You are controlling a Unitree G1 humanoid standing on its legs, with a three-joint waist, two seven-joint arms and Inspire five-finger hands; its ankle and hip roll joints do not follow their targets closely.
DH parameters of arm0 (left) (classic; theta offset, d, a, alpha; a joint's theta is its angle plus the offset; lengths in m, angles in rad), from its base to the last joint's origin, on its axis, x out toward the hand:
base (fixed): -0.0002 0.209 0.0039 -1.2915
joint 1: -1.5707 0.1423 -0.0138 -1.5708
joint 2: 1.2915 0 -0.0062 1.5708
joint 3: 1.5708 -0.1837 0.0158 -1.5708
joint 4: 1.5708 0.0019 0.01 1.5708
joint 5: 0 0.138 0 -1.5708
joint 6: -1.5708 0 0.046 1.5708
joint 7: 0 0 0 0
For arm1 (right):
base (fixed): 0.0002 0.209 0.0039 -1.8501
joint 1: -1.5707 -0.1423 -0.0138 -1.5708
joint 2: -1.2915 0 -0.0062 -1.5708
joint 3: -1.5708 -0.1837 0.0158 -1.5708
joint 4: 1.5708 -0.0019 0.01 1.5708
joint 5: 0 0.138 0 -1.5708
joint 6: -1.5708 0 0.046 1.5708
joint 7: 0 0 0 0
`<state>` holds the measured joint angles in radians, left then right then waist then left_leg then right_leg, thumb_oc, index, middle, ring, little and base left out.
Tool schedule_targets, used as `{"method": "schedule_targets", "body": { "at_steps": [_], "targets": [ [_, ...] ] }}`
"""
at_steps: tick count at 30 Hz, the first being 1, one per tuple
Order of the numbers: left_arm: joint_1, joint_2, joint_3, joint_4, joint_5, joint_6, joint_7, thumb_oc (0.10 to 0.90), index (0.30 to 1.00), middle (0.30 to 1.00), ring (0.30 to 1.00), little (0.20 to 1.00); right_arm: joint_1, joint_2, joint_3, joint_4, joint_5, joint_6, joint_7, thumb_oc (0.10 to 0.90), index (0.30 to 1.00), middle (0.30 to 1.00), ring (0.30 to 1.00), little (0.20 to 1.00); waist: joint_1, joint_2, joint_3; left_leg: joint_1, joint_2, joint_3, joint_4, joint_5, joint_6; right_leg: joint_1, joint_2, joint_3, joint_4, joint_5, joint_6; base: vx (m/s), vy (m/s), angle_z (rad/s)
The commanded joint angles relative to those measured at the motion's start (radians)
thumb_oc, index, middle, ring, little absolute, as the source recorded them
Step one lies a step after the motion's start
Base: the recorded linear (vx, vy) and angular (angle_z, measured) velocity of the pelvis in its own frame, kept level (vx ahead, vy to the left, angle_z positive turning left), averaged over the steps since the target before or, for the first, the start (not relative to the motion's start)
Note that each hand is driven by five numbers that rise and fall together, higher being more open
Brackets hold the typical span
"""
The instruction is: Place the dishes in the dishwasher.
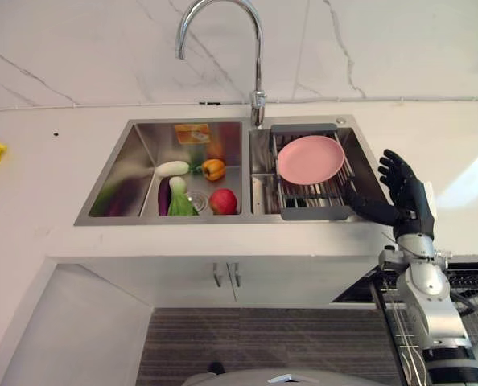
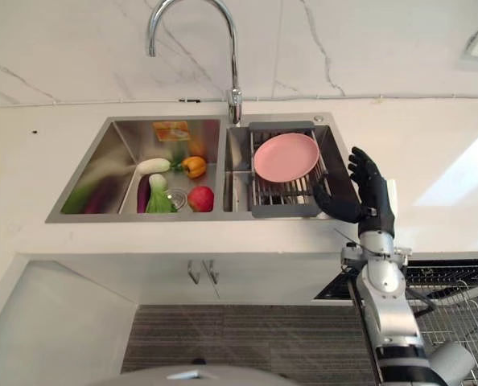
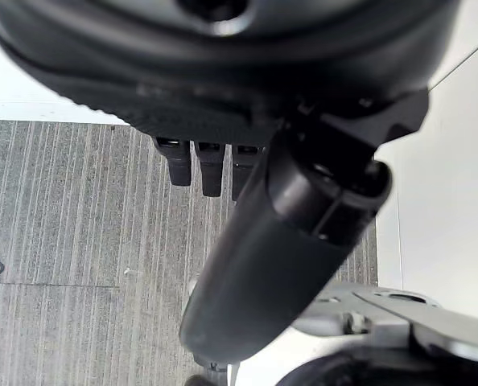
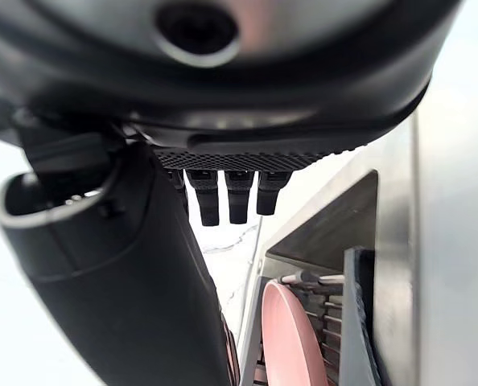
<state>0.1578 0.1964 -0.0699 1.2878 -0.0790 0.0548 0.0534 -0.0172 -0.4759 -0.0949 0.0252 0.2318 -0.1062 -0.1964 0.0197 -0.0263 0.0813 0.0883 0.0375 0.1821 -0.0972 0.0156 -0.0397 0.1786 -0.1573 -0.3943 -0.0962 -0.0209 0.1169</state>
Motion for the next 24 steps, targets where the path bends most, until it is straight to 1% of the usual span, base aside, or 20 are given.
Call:
{"method": "schedule_targets", "body": {
  "at_steps": [1,2,4,5,9,10,11,12,15,16,17,21,24],
  "targets": [
    [-0.097,-0.025,-0.063,0.042,0.057,-0.033,-0.022,0.8,0.9,0.9,0.9,0.9,-0.222,-0.189,-0.022,-0.007,-0.162,-0.094,-0.004,0.8,0.9,0.9,0.9,0.9,0.052,0.016,-0.037,0.101,0.035,0.012,0.01,-0.102,-0.01,-0.067,-0.004,-0.009,0.009,0.053,0.039,0.03,-0.033,0.02],
    [-0.097,-0.026,-0.063,0.042,0.057,-0.033,-0.022,0.8,0.9,0.9,0.9,0.9,-0.225,-0.19,-0.02,-0.005,-0.162,-0.095,-0.005,0.8,0.9,0.9,0.9,0.9,0.051,0.017,-0.036,0.101,0.035,0.011,0.01,-0.102,-0.01,-0.066,-0.004,-0.01,0.009,0.053,0.039,0.01,-0.038,0.04],
    [-0.103,-0.023,-0.073,0.037,0.061,-0.04,-0.029,0.8,0.9,0.9,0.9,0.9,-0.269,-0.274,0.008,0.049,-0.246,-0.093,-0.007,0.8,0.9,0.9,0.9,0.9,0.058,0.013,-0.037,0.097,0.037,0.006,0.01,-0.098,-0.012,-0.064,-0.004,-0.017,0.009,0.05,0.039,0.0,-0.028,0.05],
    [-0.106,-0.022,-0.084,0.037,0.072,-0.043,-0.032,0.8,0.9,0.9,0.9,0.9,-0.288,-0.303,0.023,0.081,-0.277,-0.091,-0.01,0.8,0.9,0.9,0.9,0.9,0.061,0.012,-0.039,0.095,0.037,0.003,0.01,-0.098,-0.013,-0.063,-0.004,-0.02,0.009,0.049,0.04,0.0,-0.026,0.06],
    [-0.11,-0.012,-0.118,0.044,0.104,-0.054,-0.041,0.8,0.9,0.9,0.9,0.9,-0.361,-0.391,0.108,0.19,-0.395,-0.093,-0.026,0.8,0.9,0.9,0.9,0.9,0.077,0.005,-0.039,0.09,0.04,-0.007,0.01,-0.094,-0.017,-0.058,-0.001,-0.034,0.009,0.044,0.039,0.0,-0.021,0.11],
    [-0.11,-0.012,-0.117,0.044,0.104,-0.054,-0.041,0.8,0.9,0.9,0.9,0.9,-0.365,-0.392,0.112,0.193,-0.395,-0.095,-0.028,0.8,0.9,0.9,0.9,0.9,0.075,0.006,-0.039,0.09,0.04,-0.007,0.01,-0.094,-0.017,-0.058,-0.001,-0.034,0.009,0.044,0.039,0.0,-0.019,0.04],
    [-0.108,-0.009,-0.117,0.051,0.105,-0.055,-0.041,0.8,0.9,0.9,0.9,0.9,-0.377,-0.41,0.129,0.221,-0.42,-0.092,-0.026,0.8,0.9,0.9,0.9,0.9,0.079,0.003,-0.039,0.089,0.041,-0.008,0.01,-0.094,-0.018,-0.057,0.0,-0.038,0.009,0.043,0.038,0.0,0.0,0.0],
    [-0.108,-0.005,-0.118,0.064,0.108,-0.056,-0.041,0.8,0.9,0.9,0.9,0.9,-0.413,-0.436,0.178,0.276,-0.454,-0.087,-0.029,0.8,0.9,0.9,0.9,0.9,0.086,-0.003,-0.039,0.086,0.042,-0.013,0.01,-0.091,-0.02,-0.056,0.001,-0.044,0.009,0.043,0.038,0.01,-0.035,0.06],
    [-0.107,0.002,-0.119,0.082,0.123,-0.057,-0.041,0.8,0.9,0.9,0.9,0.9,-0.463,-0.478,0.263,0.338,-0.524,-0.082,-0.027,0.8,0.9,0.9,0.9,0.9,0.096,-0.01,-0.039,0.082,0.043,-0.019,0.01,-0.088,-0.024,-0.055,0.003,-0.053,0.009,0.043,0.038,0.01,-0.028,0.16],
    [-0.104,0.005,-0.123,0.091,0.137,-0.061,-0.038,0.8,0.9,0.9,0.9,0.9,-0.496,-0.495,0.323,0.377,-0.563,-0.086,-0.025,0.8,0.9,0.9,0.9,0.9,0.101,-0.013,-0.039,0.08,0.045,-0.021,0.01,-0.087,-0.025,-0.054,0.004,-0.057,0.009,0.042,0.038,0.0,-0.02,0.24],
    [-0.103,0.004,-0.122,0.092,0.137,-0.061,-0.038,0.8,0.9,0.9,0.9,0.9,-0.5,-0.495,0.326,0.379,-0.563,-0.086,-0.026,0.8,0.9,0.9,0.9,0.9,0.1,-0.012,-0.039,0.08,0.045,-0.021,0.01,-0.087,-0.025,-0.054,0.004,-0.057,0.009,0.042,0.038,0.01,-0.017,0.2],
    [-0.109,0.006,-0.131,0.09,0.141,-0.065,-0.04,0.8,0.9,0.9,0.9,0.9,-0.553,-0.5,0.432,0.419,-0.61,-0.081,-0.009,0.8,0.9,0.9,0.9,0.9,0.105,-0.017,-0.038,0.079,0.047,-0.024,0.01,-0.085,-0.027,-0.053,0.005,-0.059,0.009,0.043,0.038,0.0,-0.006,0.02],
    [-0.118,0.005,-0.147,0.08,0.142,-0.068,-0.035,0.8,0.9,0.9,0.9,0.9,-0.591,-0.491,0.489,0.437,-0.629,-0.076,-0.006,0.8,0.9,0.9,0.9,0.9,0.11,-0.019,-0.036,0.077,0.047,-0.025,0.01,-0.084,-0.026,-0.055,0.005,-0.06,0.009,0.043,0.038,0.0,0.0,0.0]
  ]
}}
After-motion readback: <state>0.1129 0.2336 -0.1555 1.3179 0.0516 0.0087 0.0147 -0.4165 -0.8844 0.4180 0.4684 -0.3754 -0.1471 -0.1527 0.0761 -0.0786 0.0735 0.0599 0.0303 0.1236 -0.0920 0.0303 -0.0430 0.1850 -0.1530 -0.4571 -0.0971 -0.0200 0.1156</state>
